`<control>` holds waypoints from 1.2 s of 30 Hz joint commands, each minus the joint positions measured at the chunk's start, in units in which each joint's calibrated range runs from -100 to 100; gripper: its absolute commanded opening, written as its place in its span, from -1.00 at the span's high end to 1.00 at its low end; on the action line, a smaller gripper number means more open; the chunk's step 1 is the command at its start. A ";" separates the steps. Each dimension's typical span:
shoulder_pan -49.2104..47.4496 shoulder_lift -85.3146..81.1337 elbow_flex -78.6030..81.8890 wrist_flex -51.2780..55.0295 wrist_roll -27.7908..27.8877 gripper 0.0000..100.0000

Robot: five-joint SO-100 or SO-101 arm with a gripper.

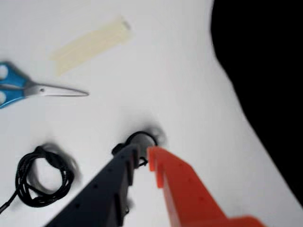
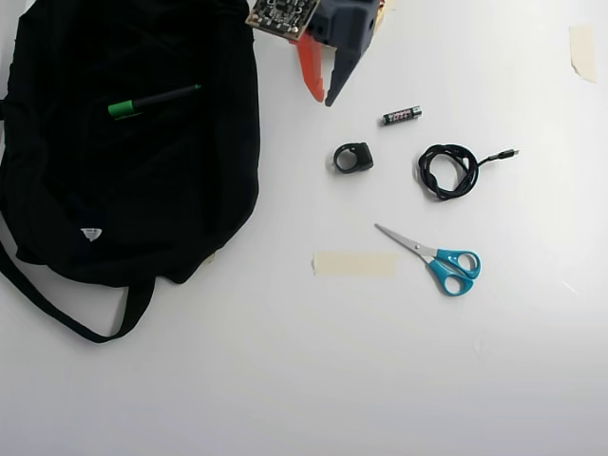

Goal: Put the green marker into the black bag

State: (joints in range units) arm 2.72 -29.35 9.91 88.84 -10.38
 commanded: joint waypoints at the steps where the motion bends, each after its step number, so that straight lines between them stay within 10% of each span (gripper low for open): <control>1: -1.75 -5.09 6.36 -4.86 -0.53 0.96; 36: -5.49 -52.39 86.05 -62.57 -0.53 0.96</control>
State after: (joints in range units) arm -4.92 -77.50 93.24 27.69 -10.77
